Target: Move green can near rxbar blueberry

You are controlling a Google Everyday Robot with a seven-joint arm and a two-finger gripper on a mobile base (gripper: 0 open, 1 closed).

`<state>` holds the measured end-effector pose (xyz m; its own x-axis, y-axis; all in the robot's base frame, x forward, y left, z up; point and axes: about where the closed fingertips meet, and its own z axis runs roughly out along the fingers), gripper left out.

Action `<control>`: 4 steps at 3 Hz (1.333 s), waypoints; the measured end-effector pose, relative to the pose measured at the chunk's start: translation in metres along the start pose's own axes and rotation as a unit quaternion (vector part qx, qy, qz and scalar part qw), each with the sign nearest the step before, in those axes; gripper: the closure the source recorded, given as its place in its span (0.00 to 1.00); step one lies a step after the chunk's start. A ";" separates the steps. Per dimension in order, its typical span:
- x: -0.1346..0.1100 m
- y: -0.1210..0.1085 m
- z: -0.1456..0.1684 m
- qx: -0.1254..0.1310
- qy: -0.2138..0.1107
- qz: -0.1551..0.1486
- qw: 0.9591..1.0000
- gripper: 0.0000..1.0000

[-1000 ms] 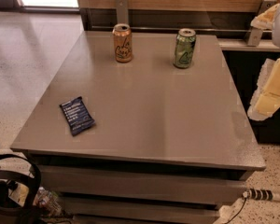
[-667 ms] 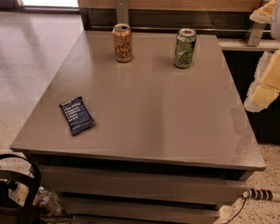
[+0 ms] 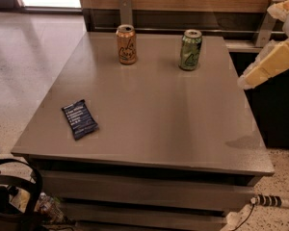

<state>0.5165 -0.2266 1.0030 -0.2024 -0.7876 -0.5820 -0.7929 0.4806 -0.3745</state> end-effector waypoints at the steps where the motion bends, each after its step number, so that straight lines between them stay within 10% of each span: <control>1: -0.011 -0.030 0.016 0.039 -0.081 0.032 0.995 0.00; 4: -0.015 -0.075 0.063 0.051 -0.149 0.095 0.983 0.00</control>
Offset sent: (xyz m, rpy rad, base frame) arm 0.1206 0.0003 -0.0049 0.3847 -0.1228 -0.1276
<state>0.6149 -0.2262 0.9944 -0.1522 -0.5389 -0.8285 -0.6917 0.6568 -0.3002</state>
